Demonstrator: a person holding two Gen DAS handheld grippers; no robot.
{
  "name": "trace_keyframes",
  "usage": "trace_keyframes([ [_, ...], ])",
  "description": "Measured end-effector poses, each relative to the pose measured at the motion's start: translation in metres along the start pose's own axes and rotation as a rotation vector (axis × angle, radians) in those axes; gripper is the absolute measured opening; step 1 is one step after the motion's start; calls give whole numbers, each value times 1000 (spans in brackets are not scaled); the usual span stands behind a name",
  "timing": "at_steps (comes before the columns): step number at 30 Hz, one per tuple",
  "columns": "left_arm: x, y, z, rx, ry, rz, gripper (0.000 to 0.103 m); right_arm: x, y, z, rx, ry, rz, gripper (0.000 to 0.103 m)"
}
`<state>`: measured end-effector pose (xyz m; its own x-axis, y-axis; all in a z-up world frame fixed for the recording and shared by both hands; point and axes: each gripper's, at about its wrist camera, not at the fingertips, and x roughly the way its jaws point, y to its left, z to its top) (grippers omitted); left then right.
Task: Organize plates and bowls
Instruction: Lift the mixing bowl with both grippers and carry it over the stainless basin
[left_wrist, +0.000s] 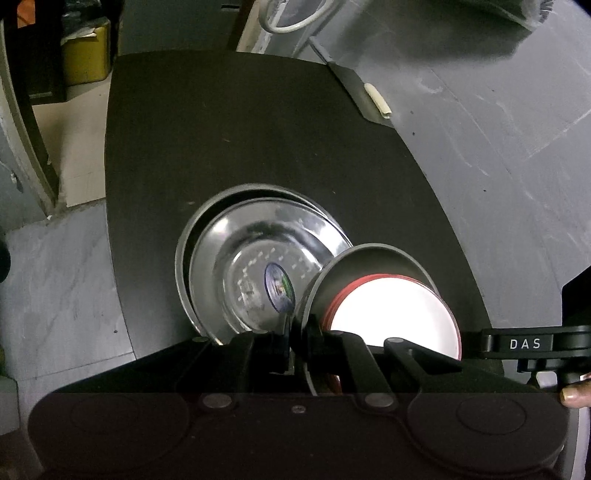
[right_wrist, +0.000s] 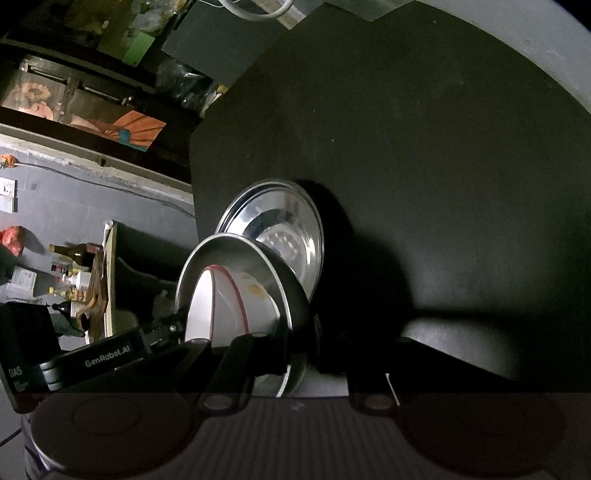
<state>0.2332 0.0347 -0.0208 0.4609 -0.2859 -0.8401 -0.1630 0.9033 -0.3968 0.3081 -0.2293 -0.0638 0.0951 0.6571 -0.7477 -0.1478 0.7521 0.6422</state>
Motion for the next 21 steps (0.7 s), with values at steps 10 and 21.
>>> trace_keyframes([
  [10, 14, 14, 20, -9, 9, 23, 7, 21, 6, 20, 1, 13, -10, 15],
  [21, 27, 23, 30, -13, 28, 45, 6, 37, 7, 30, 9, 33, -14, 15],
])
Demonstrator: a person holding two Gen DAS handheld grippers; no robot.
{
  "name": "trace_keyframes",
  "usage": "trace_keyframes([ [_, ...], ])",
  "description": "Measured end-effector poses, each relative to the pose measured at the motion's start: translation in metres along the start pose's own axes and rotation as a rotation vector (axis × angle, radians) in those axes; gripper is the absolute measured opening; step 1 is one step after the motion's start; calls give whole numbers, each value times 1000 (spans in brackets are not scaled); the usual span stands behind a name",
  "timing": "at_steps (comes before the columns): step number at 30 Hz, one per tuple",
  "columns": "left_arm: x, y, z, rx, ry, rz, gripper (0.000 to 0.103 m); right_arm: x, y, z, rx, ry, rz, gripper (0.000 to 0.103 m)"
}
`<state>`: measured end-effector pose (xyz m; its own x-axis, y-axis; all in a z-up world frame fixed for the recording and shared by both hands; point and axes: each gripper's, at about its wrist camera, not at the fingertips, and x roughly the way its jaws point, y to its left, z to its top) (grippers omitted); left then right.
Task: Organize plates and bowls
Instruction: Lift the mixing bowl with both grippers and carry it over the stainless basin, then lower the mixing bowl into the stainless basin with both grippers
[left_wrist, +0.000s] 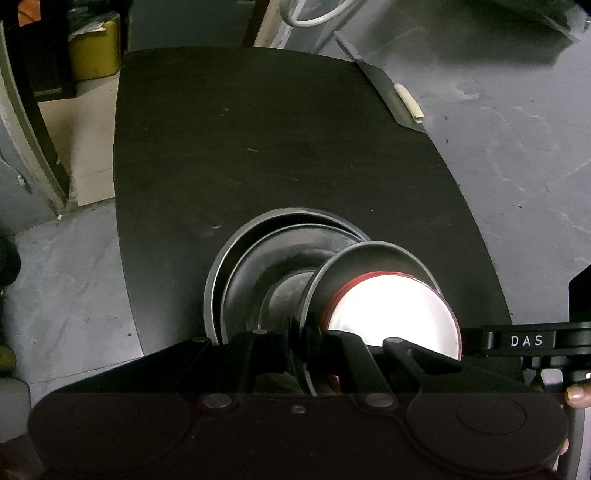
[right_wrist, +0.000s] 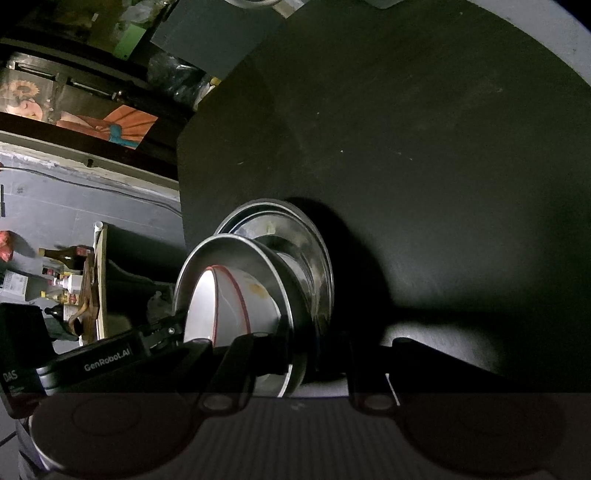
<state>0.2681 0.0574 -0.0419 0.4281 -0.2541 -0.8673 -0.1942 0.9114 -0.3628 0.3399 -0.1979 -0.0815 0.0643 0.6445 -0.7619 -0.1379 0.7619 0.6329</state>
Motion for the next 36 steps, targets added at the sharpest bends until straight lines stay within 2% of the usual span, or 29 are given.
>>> trace_keyframes([
  [23, 8, 20, 3, -50, 8, 43, 6, 26, 3, 3, 7, 27, 17, 15],
  [36, 8, 22, 6, -52, -19, 75, 6, 36, 6, 6, 7, 3, 37, 15],
])
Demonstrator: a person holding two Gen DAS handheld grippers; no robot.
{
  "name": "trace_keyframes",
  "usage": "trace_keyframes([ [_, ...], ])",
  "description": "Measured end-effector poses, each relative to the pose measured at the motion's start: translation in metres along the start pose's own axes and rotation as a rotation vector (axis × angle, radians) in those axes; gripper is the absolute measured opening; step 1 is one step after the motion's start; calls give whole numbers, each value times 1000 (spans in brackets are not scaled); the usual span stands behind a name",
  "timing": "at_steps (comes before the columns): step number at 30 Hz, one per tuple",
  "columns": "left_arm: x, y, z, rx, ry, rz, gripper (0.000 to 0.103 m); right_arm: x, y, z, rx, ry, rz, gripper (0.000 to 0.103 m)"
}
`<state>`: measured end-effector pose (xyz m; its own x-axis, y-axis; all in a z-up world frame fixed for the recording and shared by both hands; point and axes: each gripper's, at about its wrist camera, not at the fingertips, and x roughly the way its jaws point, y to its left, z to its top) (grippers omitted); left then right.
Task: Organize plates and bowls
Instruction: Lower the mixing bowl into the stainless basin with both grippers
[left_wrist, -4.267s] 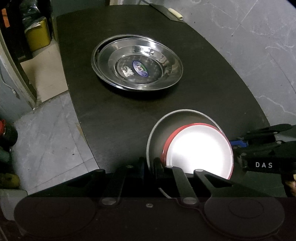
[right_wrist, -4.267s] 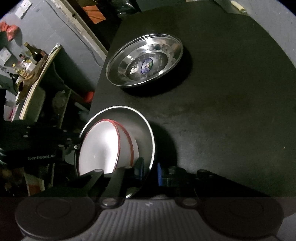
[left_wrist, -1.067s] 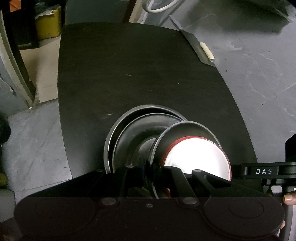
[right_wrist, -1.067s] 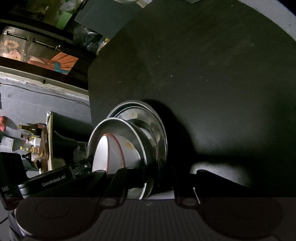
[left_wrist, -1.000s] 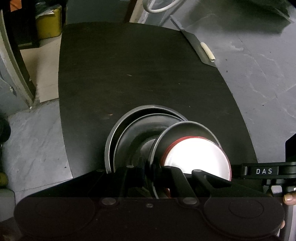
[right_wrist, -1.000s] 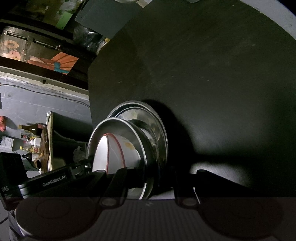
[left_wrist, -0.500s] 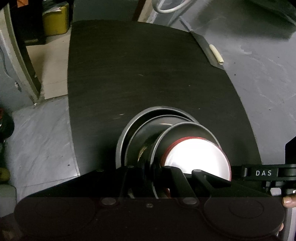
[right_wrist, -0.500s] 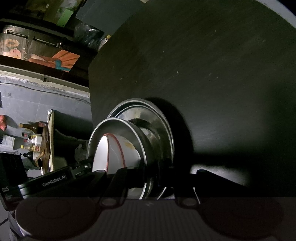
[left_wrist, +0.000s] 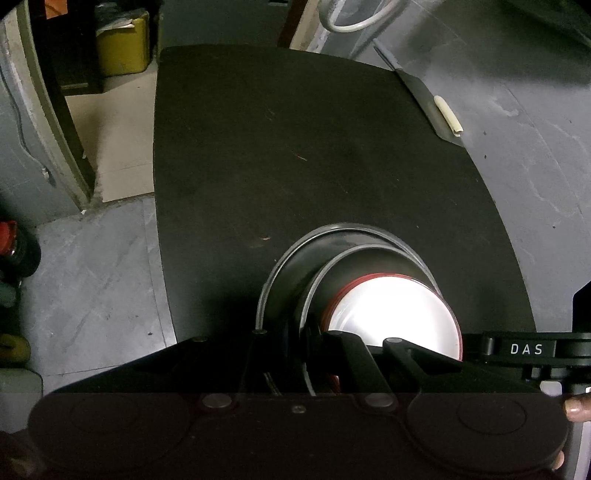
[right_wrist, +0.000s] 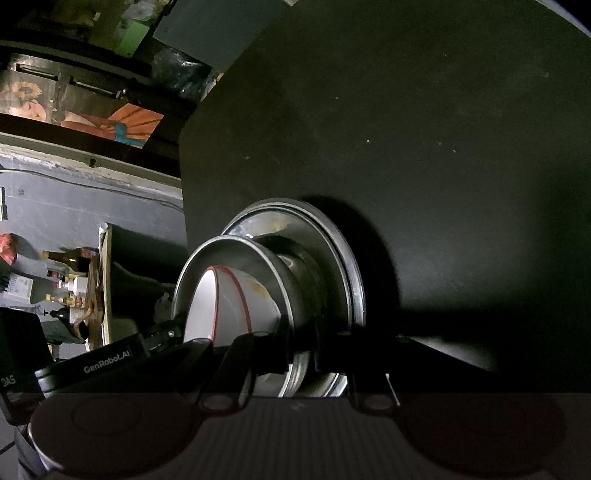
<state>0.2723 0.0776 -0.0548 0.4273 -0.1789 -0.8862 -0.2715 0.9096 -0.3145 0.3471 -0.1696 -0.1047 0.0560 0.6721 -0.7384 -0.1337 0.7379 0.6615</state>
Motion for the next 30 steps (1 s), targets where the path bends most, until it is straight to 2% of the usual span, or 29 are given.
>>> trace_keyframes([
  [10, 0, -1, -1, -8, -17, 22, 7, 1, 15, 1, -91, -34, -57, 15],
  [18, -3, -10, -6, 24, -47, 74, 10, -2, 39, -8, -198, -89, -168, 17],
  [23, -6, -15, -9, 36, -77, 112, 17, -2, 45, -12, -217, -106, -192, 16],
  [30, -10, -19, -12, 46, -101, 136, 21, -1, 52, -19, -243, -149, -230, 16],
])
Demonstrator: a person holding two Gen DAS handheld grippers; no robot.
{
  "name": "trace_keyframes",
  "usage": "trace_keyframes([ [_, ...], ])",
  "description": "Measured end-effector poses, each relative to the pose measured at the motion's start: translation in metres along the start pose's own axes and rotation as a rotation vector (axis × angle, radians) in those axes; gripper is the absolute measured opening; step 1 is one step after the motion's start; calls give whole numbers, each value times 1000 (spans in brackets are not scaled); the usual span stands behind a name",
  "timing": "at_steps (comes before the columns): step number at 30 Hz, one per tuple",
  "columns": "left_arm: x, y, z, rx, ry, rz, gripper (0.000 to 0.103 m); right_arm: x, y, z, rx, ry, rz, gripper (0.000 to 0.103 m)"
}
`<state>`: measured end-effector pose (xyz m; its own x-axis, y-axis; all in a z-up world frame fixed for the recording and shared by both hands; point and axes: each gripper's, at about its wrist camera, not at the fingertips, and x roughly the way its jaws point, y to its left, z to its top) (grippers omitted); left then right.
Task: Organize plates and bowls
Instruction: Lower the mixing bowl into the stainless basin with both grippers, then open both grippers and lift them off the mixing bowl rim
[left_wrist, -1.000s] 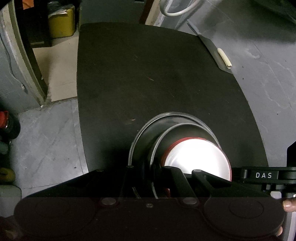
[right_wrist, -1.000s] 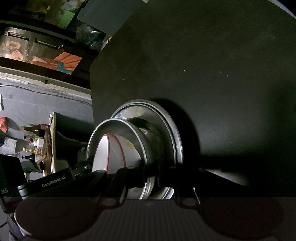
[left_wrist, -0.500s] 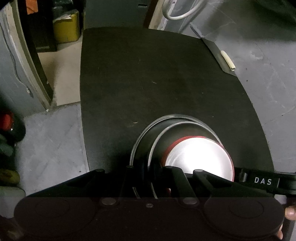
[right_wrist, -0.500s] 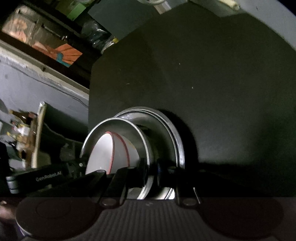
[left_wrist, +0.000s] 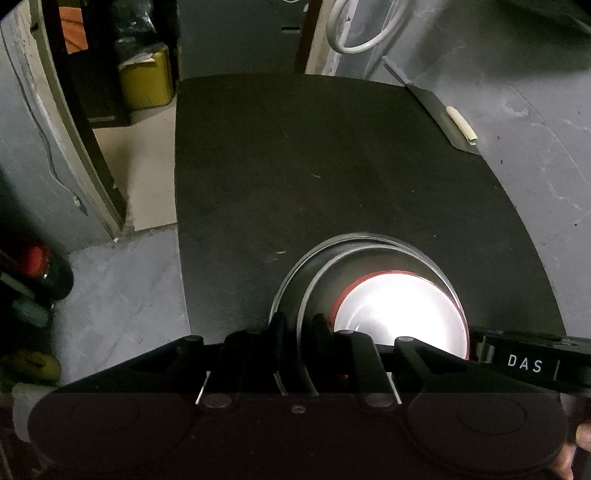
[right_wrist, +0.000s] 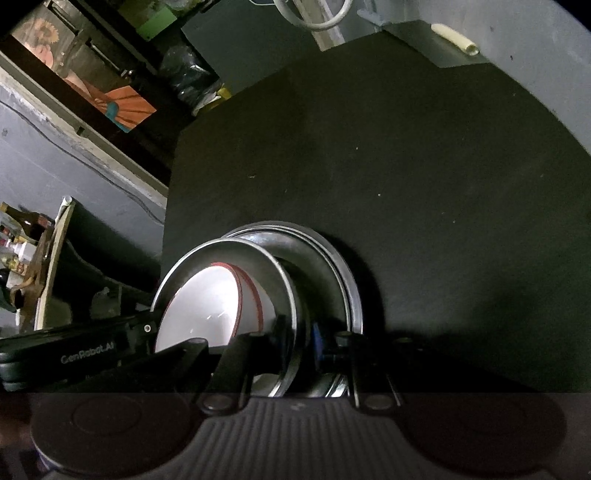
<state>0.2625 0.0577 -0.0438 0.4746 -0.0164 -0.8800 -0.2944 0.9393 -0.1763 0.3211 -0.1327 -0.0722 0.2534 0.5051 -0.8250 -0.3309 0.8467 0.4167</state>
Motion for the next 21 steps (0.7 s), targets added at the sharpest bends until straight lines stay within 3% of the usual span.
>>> trace_keyframes([
  [2, -2, -1, -1, 11, -20, 63, 50, -2, 4, -2, -13, -19, -25, 18],
  [3, -3, 0, -2, 18, -31, 81, 54, -4, 6, -3, -24, -30, -40, 20],
  [9, -12, 6, -7, -7, -68, 84, 63, -14, 7, -4, -40, -61, -56, 30],
  [10, -13, 5, -8, -6, -74, 92, 68, -15, 8, -6, -40, -67, -57, 35],
  [11, -15, 5, -8, -8, -80, 97, 71, -17, 8, -6, -45, -73, -86, 56],
  [12, -17, 5, -9, -13, -90, 101, 72, -19, 8, -8, -55, -86, -130, 71],
  [21, -30, 6, -21, -92, -153, 191, 97, -40, 4, -24, -103, -150, -187, 94],
])
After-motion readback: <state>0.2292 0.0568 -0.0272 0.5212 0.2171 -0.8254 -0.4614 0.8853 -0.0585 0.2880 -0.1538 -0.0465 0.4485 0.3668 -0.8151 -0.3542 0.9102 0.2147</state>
